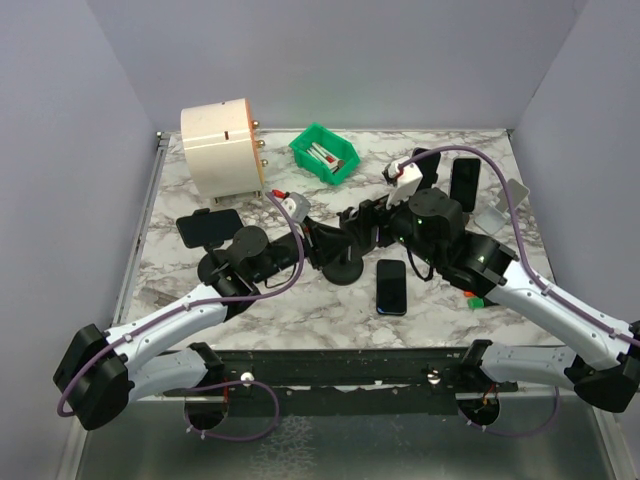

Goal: Remove the phone from the phone stand

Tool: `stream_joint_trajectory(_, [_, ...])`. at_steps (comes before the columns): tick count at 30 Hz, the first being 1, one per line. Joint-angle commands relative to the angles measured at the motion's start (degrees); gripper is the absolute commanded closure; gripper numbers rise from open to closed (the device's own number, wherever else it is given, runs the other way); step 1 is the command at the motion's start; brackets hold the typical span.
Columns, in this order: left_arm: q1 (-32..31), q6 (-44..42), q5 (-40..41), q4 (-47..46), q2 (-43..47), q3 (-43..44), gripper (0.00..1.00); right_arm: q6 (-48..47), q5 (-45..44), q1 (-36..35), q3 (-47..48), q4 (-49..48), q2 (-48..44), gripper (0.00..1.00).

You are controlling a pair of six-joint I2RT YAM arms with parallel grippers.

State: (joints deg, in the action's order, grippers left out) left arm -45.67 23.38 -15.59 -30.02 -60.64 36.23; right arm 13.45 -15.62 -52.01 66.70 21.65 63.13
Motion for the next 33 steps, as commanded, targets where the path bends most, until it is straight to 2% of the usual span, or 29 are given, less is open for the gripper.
stream_joint_trajectory(1, [0.33,0.36,-2.50,-1.91,0.44,1.17,1.00,-1.15,5.46,0.49,1.55,-1.96,0.24,1.00])
stream_joint_trajectory(18, [0.53,2.19,-5.26,-5.55,3.03,-3.20,1.00,-5.32,6.53,0.46,-2.95,-0.67,-7.26,1.00])
stream_joint_trajectory(33, [2.91,5.42,-8.39,-10.95,1.28,-4.46,1.00,-6.17,12.19,0.47,-4.55,-1.02,-9.64,0.99])
